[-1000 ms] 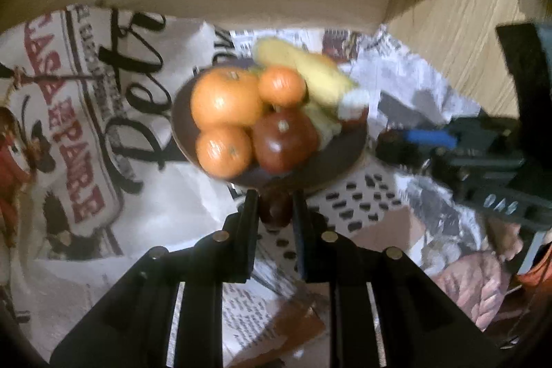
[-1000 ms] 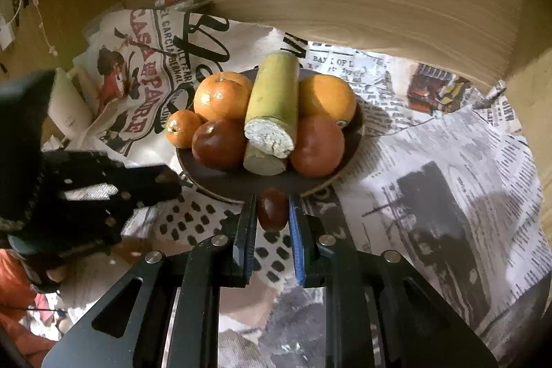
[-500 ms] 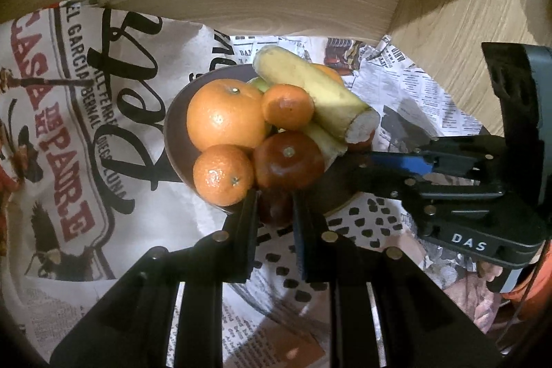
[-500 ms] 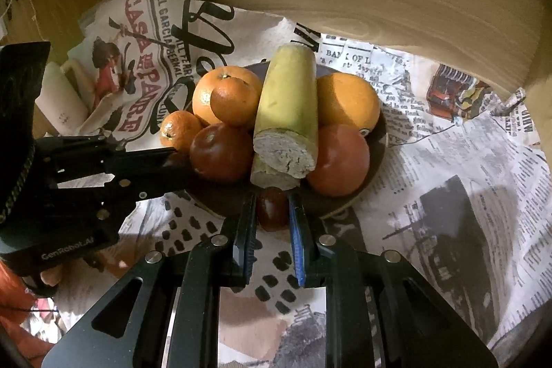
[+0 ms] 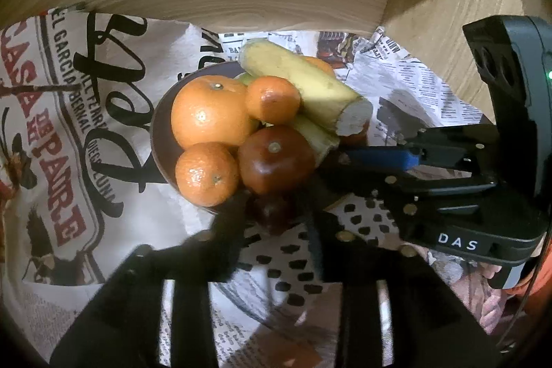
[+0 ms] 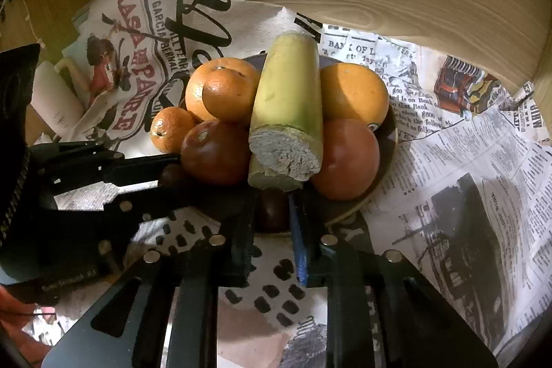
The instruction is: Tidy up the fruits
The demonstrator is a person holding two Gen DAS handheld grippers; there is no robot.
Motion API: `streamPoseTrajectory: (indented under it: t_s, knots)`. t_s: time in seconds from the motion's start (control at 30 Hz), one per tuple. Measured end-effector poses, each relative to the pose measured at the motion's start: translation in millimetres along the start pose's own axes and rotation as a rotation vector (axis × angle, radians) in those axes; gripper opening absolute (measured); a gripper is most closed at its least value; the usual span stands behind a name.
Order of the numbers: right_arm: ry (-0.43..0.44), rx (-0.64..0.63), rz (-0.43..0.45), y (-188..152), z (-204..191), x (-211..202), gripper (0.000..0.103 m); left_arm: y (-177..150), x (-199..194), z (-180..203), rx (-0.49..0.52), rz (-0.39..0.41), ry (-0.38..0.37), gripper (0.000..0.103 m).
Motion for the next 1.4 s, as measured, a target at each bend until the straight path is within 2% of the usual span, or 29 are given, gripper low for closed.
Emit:
streamPoseTrajectory:
  t_s: [0.1, 0.23, 0.4, 0.63, 0.83, 0.93, 1.0, 1.07, 1.13, 1.2, 1.37, 1.4]
  knots:
    - [-0.004, 0.004, 0.006, 1, 1, -3, 0.03, 0, -4, 1, 0.002, 0.009, 0.003, 0.042]
    - [-0.009, 0.004, 0.026, 2, 2, -12, 0.03, 2, -15, -1, -0.015, 0.035, 0.004, 0.042]
    - [-0.022, 0.008, 0.108, 9, 1, -43, 0.03, 16, -55, -8, -0.032, 0.14, 0.046, 0.042]
    - [-0.051, 0.049, 0.307, 30, -5, -120, 0.03, 44, -137, -9, -0.048, 0.346, 0.106, 0.042]
    - [-0.075, 0.052, 0.491, 41, -25, -193, 0.031, 53, -209, 15, -0.023, 0.508, 0.142, 0.043]
    - [-0.084, 0.047, 0.557, 41, -39, -222, 0.035, 53, -243, 26, -0.015, 0.578, 0.147, 0.046]
    - [-0.086, 0.043, 0.602, 40, -47, -239, 0.037, 49, -265, 34, -0.001, 0.618, 0.153, 0.051]
    - [-0.09, 0.04, 0.642, 37, -55, -254, 0.04, 45, -284, 41, 0.008, 0.662, 0.166, 0.068]
    - [-0.092, 0.042, 0.67, 34, -60, -264, 0.05, 40, -297, 46, 0.017, 0.689, 0.183, 0.072]
    - [-0.104, 0.05, 0.698, 29, -63, -272, 0.068, 34, -306, 51, 0.026, 0.702, 0.2, 0.077]
    - [-0.124, 0.076, 0.728, 16, -68, -284, 0.085, 20, -319, 55, 0.009, 0.721, 0.229, 0.101]
    - [-0.13, 0.079, 0.731, 15, -69, -285, 0.089, 18, -321, 55, 0.006, 0.726, 0.235, 0.102]
Point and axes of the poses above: each gripper's, at about its wrist camera, not at the fingertips, and x roughly the way its jaws point, z to its right, y to its top, the point moved 10 cm from there along x, roughly the way its jaws point, and after that the axes turned 2 degrees about -y, right-handed, at the moved point
